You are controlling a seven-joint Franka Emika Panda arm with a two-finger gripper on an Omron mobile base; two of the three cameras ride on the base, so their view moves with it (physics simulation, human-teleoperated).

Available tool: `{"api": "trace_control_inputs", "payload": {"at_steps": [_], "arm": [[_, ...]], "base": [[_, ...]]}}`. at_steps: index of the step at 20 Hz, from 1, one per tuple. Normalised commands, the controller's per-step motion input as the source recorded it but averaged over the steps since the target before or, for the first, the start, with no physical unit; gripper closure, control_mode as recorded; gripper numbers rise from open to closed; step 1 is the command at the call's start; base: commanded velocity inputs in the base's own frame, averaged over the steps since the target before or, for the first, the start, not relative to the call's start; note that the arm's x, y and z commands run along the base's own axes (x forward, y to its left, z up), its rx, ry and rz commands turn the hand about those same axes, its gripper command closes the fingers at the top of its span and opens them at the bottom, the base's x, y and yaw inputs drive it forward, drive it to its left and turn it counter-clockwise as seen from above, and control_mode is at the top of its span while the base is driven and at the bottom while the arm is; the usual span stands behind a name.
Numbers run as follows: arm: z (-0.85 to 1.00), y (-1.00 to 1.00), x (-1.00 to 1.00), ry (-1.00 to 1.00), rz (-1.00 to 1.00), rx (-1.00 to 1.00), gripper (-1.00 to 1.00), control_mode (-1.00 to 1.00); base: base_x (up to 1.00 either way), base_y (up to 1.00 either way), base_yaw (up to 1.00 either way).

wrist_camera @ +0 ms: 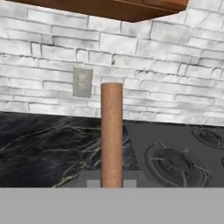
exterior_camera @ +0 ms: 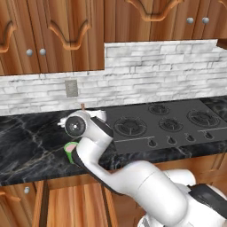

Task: Pick up the straw from the left drawer and put it inside the smoothie cup.

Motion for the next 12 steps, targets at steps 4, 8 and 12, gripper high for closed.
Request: {"api": "trace_control_inputs", "payload": {"at_steps": [4,8,12], "arm": [[-0.21,0.21,0.25,0.00,0.00,-0.07,1.00,-1.00],[-0.22,0.32,0.23,0.00,0.00,-0.08,1.00,-1.00],[-0.24,0.34,0.10,0.00,0.00,-0.08,1.00,-1.00]], "base": [[0.00,0.00,0.00],[0.00,0.00,0.00],[0.00,0.00,0.00]]}}
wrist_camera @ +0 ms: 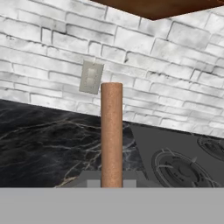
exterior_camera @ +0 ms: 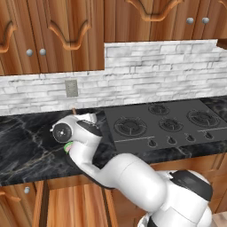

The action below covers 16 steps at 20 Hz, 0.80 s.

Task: Pick up the straw from the left drawer and put it inside the smoothie cup.

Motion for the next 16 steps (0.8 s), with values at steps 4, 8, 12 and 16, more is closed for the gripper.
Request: {"api": "trace_control_inputs", "payload": {"at_steps": [4,8,12,16], "arm": [[-0.19,0.05,0.00,-0.01,0.00,-0.02,1.00,-1.00],[-0.19,0.00,0.03,-0.01,0.00,0.00,1.00,-1.00],[-0.28,0.00,0.16,-0.01,0.00,0.00,1.00,-1.00],[-0.12,0.11,0.23,-0.06,0.00,0.00,1.00,-1.00]], "base": [[0.00,0.00,0.00],[0.00,0.00,0.00],[0.00,0.00,0.00],[0.00,0.00,0.00]]}}
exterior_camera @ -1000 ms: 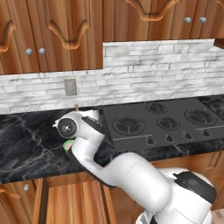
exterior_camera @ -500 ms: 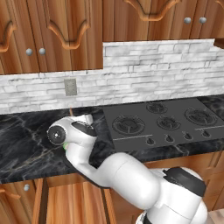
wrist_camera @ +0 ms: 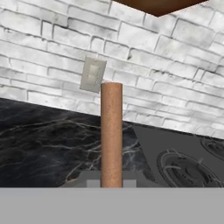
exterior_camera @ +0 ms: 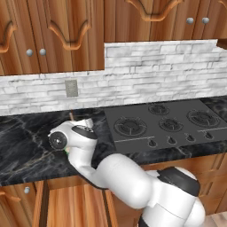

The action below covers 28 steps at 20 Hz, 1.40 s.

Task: Pick up the straw from the left drawer and put it inside the smoothie cup.

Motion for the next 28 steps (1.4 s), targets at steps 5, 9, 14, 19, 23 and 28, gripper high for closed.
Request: {"api": "trace_control_inputs", "payload": {"at_steps": [5,9,14,19,23,28], "arm": [[0.00,0.33,0.06,-0.02,0.00,0.00,1.00,-1.00],[-0.14,0.25,0.00,-0.01,0.00,0.00,1.00,-1.00],[-0.26,0.00,0.01,-0.06,0.00,0.00,1.00,-1.00],[-0.15,0.00,0.12,-0.07,0.00,0.00,1.00,-1.00],[0.00,0.05,0.08,-0.04,0.00,0.00,1.00,-1.00],[-0.10,0.01,0.01,-0.06,0.00,0.00,1.00,-1.00]], "base": [[0.00,0.00,0.00],[0.00,0.00,0.00],[0.00,0.00,0.00],[0.00,0.00,0.00],[0.00,0.00,0.00],[0.00,0.00,0.00]]}}
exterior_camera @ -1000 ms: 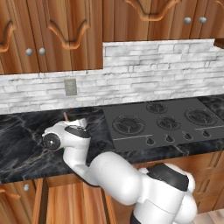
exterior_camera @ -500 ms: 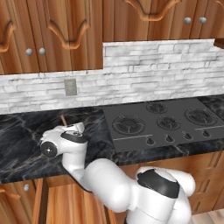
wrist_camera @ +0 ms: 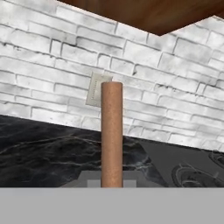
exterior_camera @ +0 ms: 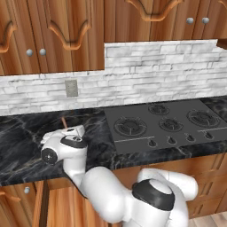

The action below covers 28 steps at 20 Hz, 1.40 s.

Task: Pick up the straw from the left drawer and put it inside the smoothie cup.

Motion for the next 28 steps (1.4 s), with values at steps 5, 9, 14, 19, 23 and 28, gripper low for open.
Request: {"api": "trace_control_inputs", "payload": {"at_steps": [5,9,14,19,23,28], "arm": [[-0.16,-0.02,0.00,-0.09,0.00,0.01,1.00,-1.00],[-0.22,-0.03,0.00,-0.05,0.00,0.01,1.00,-1.00],[-0.10,-0.06,-0.08,-0.04,0.00,0.00,-1.00,-1.00],[0.19,-0.07,-0.03,-0.01,0.00,0.00,-1.00,-1.00],[0.82,-0.18,-0.24,-0.11,0.00,0.00,-1.00,-1.00],[0.79,-0.27,-0.44,-0.16,0.00,0.00,-1.00,-1.00]], "base": [[0.00,0.00,0.00],[0.00,0.00,0.00],[0.00,0.00,0.00],[0.00,0.00,0.00],[0.00,0.00,0.00],[0.00,0.00,0.00]]}}
